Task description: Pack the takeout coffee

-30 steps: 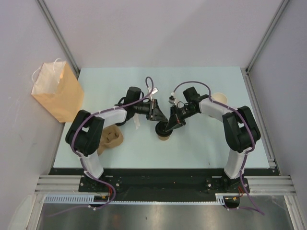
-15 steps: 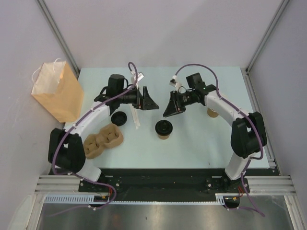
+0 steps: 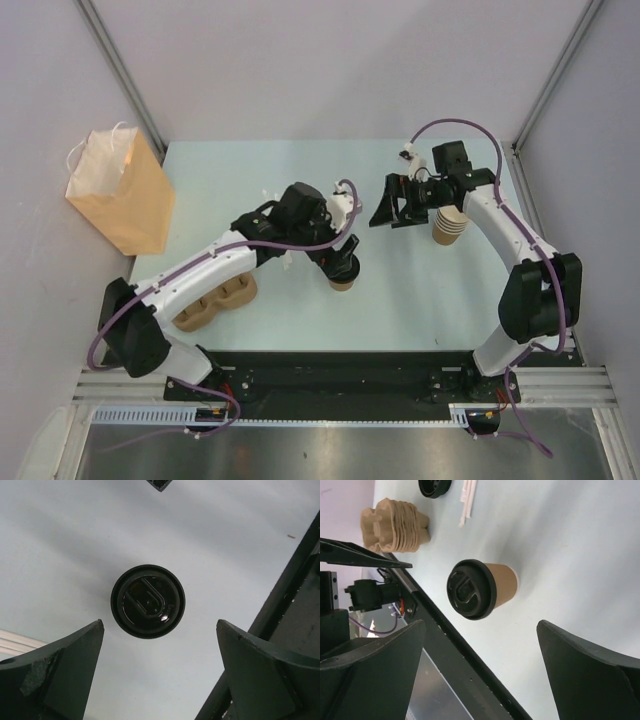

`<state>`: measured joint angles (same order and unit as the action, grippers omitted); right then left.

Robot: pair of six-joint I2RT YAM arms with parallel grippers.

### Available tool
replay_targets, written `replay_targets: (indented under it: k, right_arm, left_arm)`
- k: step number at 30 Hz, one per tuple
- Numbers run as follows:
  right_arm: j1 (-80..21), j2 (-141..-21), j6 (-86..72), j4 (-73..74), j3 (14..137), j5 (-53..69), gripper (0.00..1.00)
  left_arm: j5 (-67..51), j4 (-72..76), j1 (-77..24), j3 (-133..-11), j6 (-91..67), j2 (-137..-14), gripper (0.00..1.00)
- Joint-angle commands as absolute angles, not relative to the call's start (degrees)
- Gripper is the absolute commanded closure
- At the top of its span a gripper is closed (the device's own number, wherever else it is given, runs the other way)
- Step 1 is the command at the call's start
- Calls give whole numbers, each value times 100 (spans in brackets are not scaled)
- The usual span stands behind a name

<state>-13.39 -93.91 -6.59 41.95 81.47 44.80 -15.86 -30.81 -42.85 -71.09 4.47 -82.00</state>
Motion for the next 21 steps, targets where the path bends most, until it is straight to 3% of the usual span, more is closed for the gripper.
replay_targets:
  k: [1, 21]
  right_arm:
    - [-1134, -8965, -334, 4465, 8394, 4113, 0]
    - [-1107, -9167, -598, 4254, 8394, 4658, 0]
  left_arm:
    - [-818, -3348, -4640, -7523, 773, -8577, 1]
    - [-852, -3481, -4790, -7866, 800, -9430, 1]
